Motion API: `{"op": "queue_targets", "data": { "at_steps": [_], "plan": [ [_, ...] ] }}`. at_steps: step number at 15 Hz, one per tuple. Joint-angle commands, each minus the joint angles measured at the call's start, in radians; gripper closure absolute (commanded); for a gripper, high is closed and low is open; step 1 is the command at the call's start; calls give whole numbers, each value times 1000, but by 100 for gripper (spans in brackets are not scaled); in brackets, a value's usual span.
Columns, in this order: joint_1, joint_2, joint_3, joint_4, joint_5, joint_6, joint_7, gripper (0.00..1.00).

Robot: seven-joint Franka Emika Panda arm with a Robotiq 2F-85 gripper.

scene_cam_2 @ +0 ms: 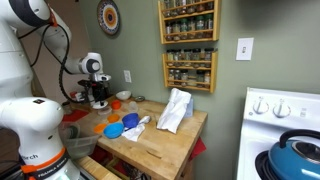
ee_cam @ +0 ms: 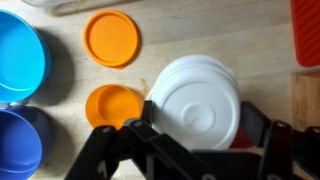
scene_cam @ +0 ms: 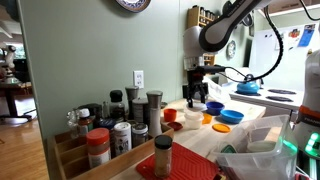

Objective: Pick up the white paper cup lid and put it on the clear lunch box, pick up the orange lid and put it on the orange lunch box

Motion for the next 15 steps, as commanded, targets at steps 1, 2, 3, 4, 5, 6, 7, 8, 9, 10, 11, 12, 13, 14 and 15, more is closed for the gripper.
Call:
{"op": "queue_targets", "data": {
  "at_steps": [1,2,3,4,5,6,7,8,9,10,11,12,13,14,15],
  "plan": [
    [-8,60,-12,18,-28,54,8,39],
    [-8,71,-16,18,-26,69,7,39],
    [-7,81,-20,19,-26,76,7,39],
    [-6,89,-23,20,-25,87,5,39],
    [-4,96,-27,21,-29,92,9,39],
    [-3,100,-29,20,-28,99,7,39],
    [-2,103,-32,17,-29,101,7,39],
    [-1,101,-34,13,-30,104,8,39],
    [-1,100,-36,11,-33,104,12,39],
    [-1,98,-37,8,-34,105,13,39],
    [-1,98,-38,7,-35,107,12,39],
    [0,94,-39,6,-37,107,15,39],
    [1,90,-39,6,-40,104,16,39],
    [1,84,-40,6,-45,99,17,39],
    [1,79,-40,5,-49,97,19,39]
  ]
}}
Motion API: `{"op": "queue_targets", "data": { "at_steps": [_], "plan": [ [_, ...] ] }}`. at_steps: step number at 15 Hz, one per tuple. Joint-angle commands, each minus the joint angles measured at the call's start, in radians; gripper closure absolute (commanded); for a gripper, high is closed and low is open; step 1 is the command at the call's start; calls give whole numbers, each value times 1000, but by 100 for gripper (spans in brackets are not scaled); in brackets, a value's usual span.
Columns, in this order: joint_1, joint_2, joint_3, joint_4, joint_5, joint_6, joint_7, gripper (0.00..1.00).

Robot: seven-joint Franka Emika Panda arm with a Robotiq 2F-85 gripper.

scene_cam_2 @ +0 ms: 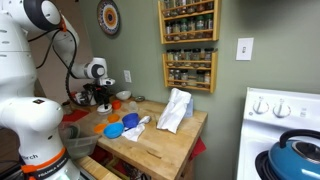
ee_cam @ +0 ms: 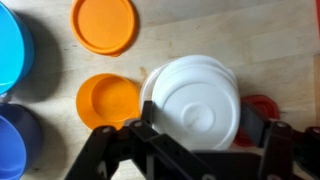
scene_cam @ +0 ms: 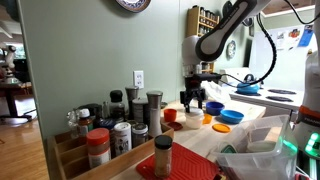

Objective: Pick up the white paper cup lid and put it on the clear lunch box, pick up the orange lid and put it on the orange lunch box

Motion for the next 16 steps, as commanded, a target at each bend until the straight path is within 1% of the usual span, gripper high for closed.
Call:
{"op": "queue_targets", "data": {
  "at_steps": [1,6,16],
  "plan": [
    [9,-24,-10,-11,-37,4,21,39],
    [4,-50,-9,-21,-41,-1,20,39],
    [2,-50,-9,-29,-32,-12,12,39]
  ]
}}
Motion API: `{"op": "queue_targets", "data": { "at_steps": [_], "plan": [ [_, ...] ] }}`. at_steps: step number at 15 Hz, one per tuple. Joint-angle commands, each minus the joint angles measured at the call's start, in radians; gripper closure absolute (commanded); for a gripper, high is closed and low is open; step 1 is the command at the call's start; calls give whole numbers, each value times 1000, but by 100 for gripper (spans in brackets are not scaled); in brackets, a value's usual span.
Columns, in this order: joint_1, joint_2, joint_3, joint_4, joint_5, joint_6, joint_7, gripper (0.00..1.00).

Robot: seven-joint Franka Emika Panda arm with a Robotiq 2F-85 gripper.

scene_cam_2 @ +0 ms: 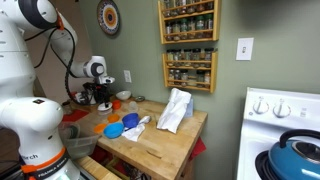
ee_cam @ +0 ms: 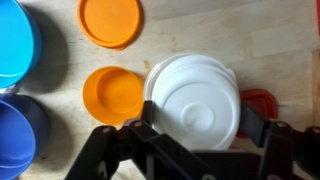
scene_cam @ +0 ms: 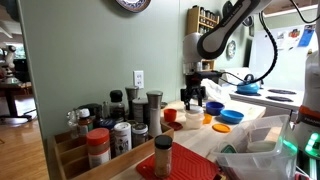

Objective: Pick up the white paper cup lid and put it on the clear lunch box, pick up the orange lid and put it on the orange lunch box

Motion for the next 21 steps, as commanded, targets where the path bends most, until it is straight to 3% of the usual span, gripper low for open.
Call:
{"op": "queue_targets", "data": {
  "at_steps": [1,4,6,8,21],
  "plan": [
    [1,-17,-5,-20,-14,-10,13,39],
    [1,-13,-6,-20,-15,-8,15,39],
    [1,-9,-7,-17,-15,-8,16,4],
    [1,-7,-8,-16,-13,-9,13,0],
    [3,-19,0,-27,24,-62,-26,0]
  ]
}}
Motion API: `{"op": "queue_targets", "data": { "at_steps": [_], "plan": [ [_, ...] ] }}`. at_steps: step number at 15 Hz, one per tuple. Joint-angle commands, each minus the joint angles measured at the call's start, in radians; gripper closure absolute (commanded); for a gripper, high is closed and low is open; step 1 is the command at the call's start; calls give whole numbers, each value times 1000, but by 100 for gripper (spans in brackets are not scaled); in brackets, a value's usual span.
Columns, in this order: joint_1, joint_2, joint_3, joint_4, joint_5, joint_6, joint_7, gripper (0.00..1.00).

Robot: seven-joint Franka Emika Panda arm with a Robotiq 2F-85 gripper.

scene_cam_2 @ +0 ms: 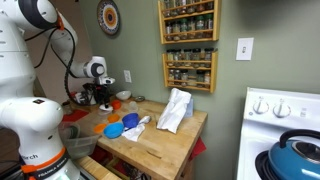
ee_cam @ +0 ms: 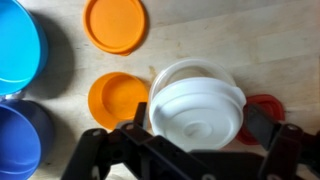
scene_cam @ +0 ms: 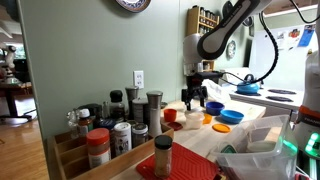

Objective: Pick up the white paper cup lid and put it on the clear lunch box, pick up the orange lid and put it on the orange lunch box

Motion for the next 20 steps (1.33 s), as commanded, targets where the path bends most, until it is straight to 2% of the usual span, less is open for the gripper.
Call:
{"op": "queue_targets", "data": {
  "at_steps": [1,16,20],
  "plan": [
    [3,-14,5,-21,31,-56,-36,0],
    [1,-14,3,-33,67,-167,-68,0],
    [1,-34,1,-39,68,-152,-49,0]
  ]
}}
